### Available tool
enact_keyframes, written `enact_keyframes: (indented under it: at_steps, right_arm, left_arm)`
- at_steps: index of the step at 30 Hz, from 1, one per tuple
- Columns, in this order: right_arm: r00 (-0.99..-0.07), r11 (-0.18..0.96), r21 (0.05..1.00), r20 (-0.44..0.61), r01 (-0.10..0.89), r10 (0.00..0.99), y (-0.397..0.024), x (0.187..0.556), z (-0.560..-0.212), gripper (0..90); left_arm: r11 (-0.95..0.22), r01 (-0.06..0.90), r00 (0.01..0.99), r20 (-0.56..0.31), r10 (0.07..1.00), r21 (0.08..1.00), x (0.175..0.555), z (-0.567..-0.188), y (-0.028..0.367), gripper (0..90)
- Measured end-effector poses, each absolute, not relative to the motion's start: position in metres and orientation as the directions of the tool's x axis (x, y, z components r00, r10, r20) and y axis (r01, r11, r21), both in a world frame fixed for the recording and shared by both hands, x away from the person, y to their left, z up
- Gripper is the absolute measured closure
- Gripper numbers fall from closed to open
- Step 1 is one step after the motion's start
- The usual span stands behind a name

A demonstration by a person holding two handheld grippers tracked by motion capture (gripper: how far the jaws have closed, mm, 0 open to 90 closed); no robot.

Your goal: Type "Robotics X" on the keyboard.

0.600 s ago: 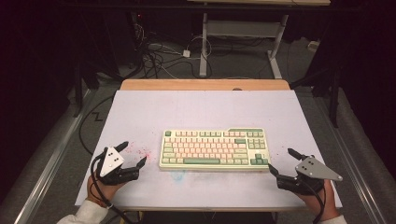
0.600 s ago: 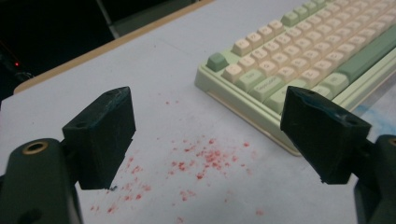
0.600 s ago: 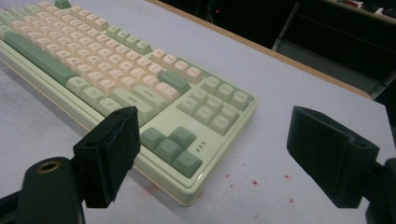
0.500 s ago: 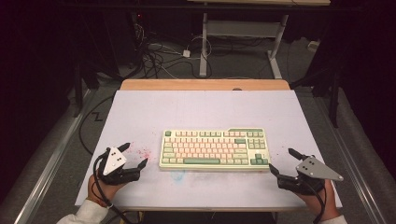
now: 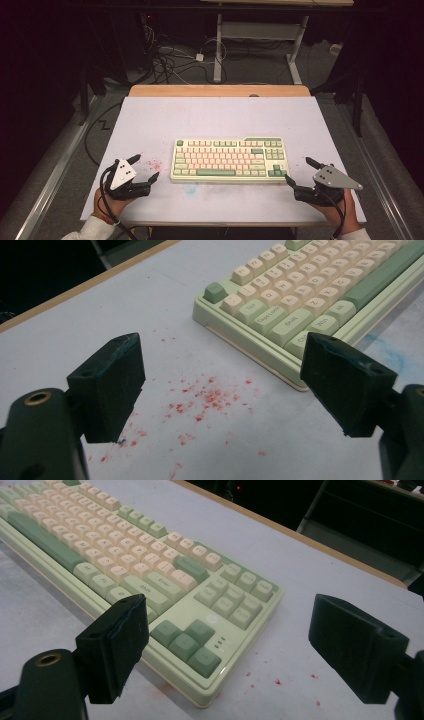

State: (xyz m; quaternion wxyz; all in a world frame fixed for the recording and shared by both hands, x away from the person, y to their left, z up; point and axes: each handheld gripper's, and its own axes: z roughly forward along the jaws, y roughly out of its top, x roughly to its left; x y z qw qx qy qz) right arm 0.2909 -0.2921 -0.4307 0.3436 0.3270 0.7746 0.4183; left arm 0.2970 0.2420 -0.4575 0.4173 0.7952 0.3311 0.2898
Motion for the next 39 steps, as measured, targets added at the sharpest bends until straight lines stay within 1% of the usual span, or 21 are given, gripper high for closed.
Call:
enact_keyframes:
  at_steps: [2,5,8,10,12,15,24,28,32,35,38,39]
  right_arm:
    - [-0.562,0.439,0.872,-0.256,0.217,0.786,-0.291,0.294,-0.429,18.6]
    - [-0.581,0.448,0.870,-0.260,0.205,0.771,-0.288,0.298,-0.426,30.2]
    - [-0.597,0.443,0.872,-0.246,0.208,0.764,-0.285,0.305,-0.423,49.4]
    - [-0.624,0.453,0.861,-0.226,0.232,0.748,-0.282,0.310,-0.423,65.1]
    - [-0.635,0.465,0.847,-0.214,0.257,0.742,-0.278,0.315,-0.424,78.2]
    - [-0.670,0.487,0.824,-0.189,0.290,0.718,-0.270,0.323,-0.426,90.0]
    - [-0.723,0.551,0.775,-0.185,0.308,0.665,-0.238,0.342,-0.435,90.0]
    - [-0.730,0.580,0.749,-0.194,0.321,0.655,-0.227,0.350,-0.442,90.0]
    - [-0.732,0.597,0.729,-0.198,0.335,0.652,-0.220,0.356,-0.447,90.0]
    - [-0.736,0.608,0.717,-0.200,0.340,0.647,-0.216,0.358,-0.450,90.0]
    - [-0.736,0.617,0.708,-0.205,0.344,0.646,-0.214,0.359,-0.453,90.0]
    - [-0.737,0.622,0.702,-0.207,0.346,0.643,-0.213,0.359,-0.454,90.0]
  left_arm:
    - [-0.429,0.287,0.617,0.177,0.766,0.857,0.299,-0.457,0.241,17.0]
    - [-0.439,0.287,0.625,0.181,0.759,0.851,0.301,-0.456,0.238,17.6]
    - [-0.442,0.290,0.631,0.178,0.755,0.849,0.305,-0.455,0.235,18.6]
    - [-0.444,0.289,0.635,0.178,0.752,0.848,0.306,-0.454,0.234,19.0]
    - [-0.443,0.292,0.640,0.171,0.749,0.848,0.307,-0.452,0.233,20.8]
    - [-0.440,0.298,0.647,0.160,0.745,0.847,0.310,-0.450,0.231,23.1]
    - [-0.441,0.323,0.662,0.133,0.738,0.838,0.319,-0.442,0.222,25.9]
    - [-0.430,0.330,0.672,0.111,0.732,0.840,0.323,-0.440,0.217,26.8]
    - [-0.439,0.332,0.683,0.109,0.722,0.835,0.326,-0.437,0.212,27.0]
    - [-0.446,0.339,0.692,0.103,0.715,0.828,0.329,-0.435,0.208,31.2]
    - [-0.456,0.341,0.706,0.097,0.702,0.822,0.332,-0.433,0.204,41.0]
    - [-0.462,0.341,0.716,0.092,0.692,0.819,0.333,-0.432,0.203,45.5]
